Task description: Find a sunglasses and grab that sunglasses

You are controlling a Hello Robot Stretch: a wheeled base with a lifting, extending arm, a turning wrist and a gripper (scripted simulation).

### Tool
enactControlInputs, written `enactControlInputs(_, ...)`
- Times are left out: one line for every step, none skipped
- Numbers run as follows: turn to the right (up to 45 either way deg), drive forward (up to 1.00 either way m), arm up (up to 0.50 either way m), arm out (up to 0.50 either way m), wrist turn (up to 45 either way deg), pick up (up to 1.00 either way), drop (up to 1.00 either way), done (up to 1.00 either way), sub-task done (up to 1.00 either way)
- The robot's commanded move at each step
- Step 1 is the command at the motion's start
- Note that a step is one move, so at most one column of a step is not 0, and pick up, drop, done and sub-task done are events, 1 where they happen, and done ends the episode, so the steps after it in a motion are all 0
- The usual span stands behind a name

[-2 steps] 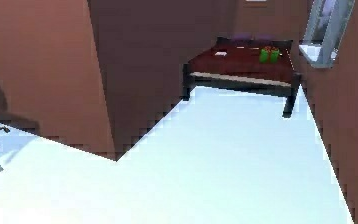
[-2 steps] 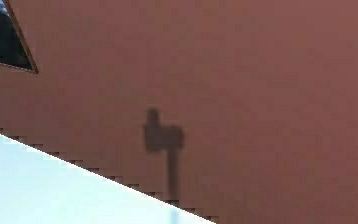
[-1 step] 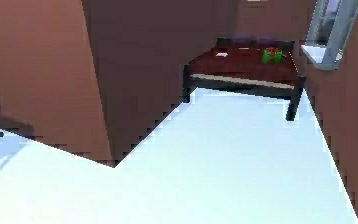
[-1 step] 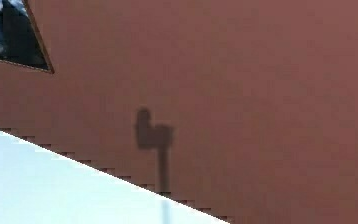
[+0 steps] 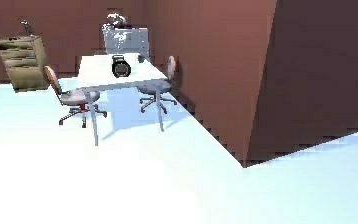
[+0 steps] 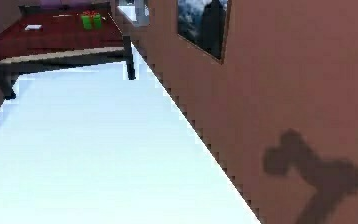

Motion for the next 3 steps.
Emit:
enactControlInputs(-39.0, 0.0, 0.0, 0.0, 0.0, 0.0, 0.0, 0.0, 0.0)
enactControlInputs(0.0, 0.5, 0.0, 0.0, 0.0, 0.0, 0.0, 0.0, 0.0)
enactControlInputs(-9.0, 0.0, 0.0, 0.0, 0.0, 0.0, 0.0, 0.0, 0.0)
